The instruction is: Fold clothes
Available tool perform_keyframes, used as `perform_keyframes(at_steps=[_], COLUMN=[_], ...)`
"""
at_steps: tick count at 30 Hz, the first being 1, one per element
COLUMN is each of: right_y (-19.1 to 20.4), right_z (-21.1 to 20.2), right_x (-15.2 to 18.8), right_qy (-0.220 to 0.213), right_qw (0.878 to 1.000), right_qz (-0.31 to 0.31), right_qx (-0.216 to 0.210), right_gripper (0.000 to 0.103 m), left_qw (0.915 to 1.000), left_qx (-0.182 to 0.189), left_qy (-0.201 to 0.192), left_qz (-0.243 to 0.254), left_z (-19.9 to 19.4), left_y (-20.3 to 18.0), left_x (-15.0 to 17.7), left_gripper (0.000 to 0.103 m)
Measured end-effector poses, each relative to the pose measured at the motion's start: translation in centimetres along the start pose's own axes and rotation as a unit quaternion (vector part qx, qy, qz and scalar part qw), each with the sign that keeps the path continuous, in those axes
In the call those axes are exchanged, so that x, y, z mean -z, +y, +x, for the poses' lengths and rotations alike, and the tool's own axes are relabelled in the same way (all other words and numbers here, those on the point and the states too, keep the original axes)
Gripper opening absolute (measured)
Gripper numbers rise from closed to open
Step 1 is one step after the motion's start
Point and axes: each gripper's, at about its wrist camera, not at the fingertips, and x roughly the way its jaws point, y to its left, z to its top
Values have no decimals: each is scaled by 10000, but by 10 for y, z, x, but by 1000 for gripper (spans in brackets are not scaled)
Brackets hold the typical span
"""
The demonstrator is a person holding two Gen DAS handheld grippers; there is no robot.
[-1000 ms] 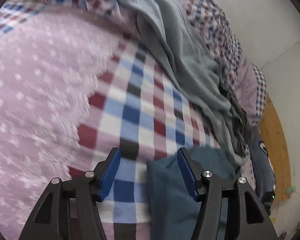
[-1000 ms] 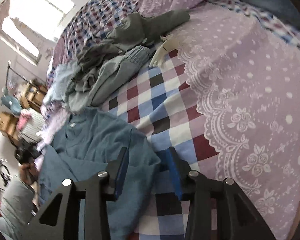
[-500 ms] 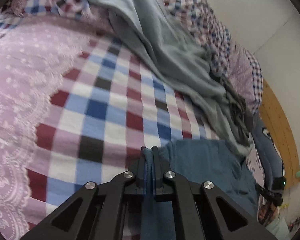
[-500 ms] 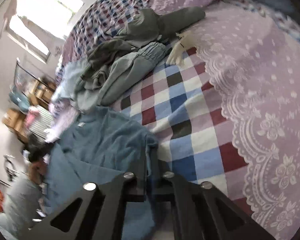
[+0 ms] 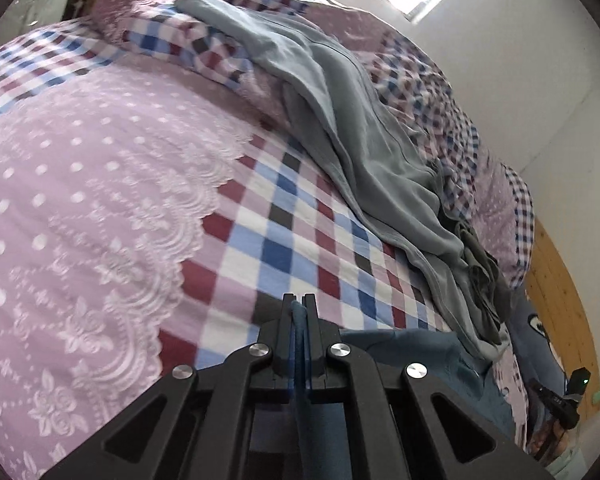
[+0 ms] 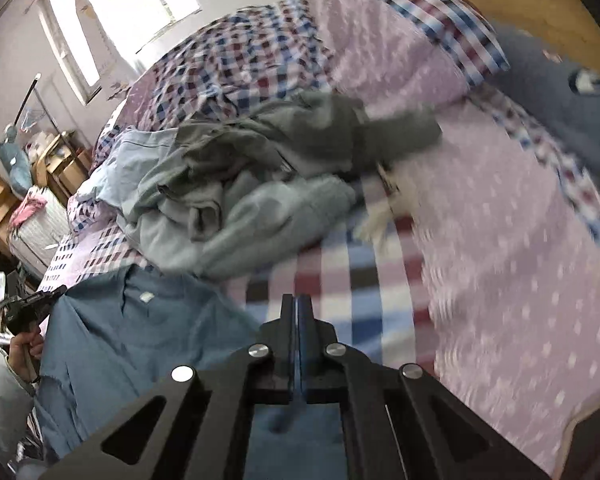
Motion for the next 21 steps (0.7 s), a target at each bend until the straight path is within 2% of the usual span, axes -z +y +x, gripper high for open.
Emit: perform_keyframes(at_steps=[3, 5, 7, 8, 12, 14, 17, 21], right_y=[6, -2, -16, -24, -48, -59, -65, -64], right_z=[1, -5, -13, -17, -29, -32, -27, -16], right_x=[-11, -4, 10, 22, 63, 81, 92, 94], right_qy=[186, 294, 374, 434, 674, 780, 849, 818], right_qw=[9998, 9994, 9975, 9953, 9853, 9798, 9759, 9756], right_qz=[-90, 180, 591, 847, 1515, 1774, 1912, 1856], right_qx=[41, 1, -77, -154, -419, -499, -619, -841], right_gripper=[0, 4, 32, 55, 57, 57, 58, 58], left_qw=[9997, 9991, 9982, 9970, 9943, 9940, 9939, 9934], left_qx=[-17, 59, 203, 349, 680, 715, 768, 801], left_qy=[242, 409, 519, 615, 673, 699, 736, 822], left_qz=[8, -73, -206, -304, -470, -446, -304, -48], left_z=[8, 14, 18, 21, 21, 21, 20, 21], left_y=[0, 2, 7, 11, 17, 16, 10, 0], left_x=[2, 2, 3, 4, 8, 8, 10, 12], left_gripper=[1, 2, 2, 3, 9, 11, 18, 18])
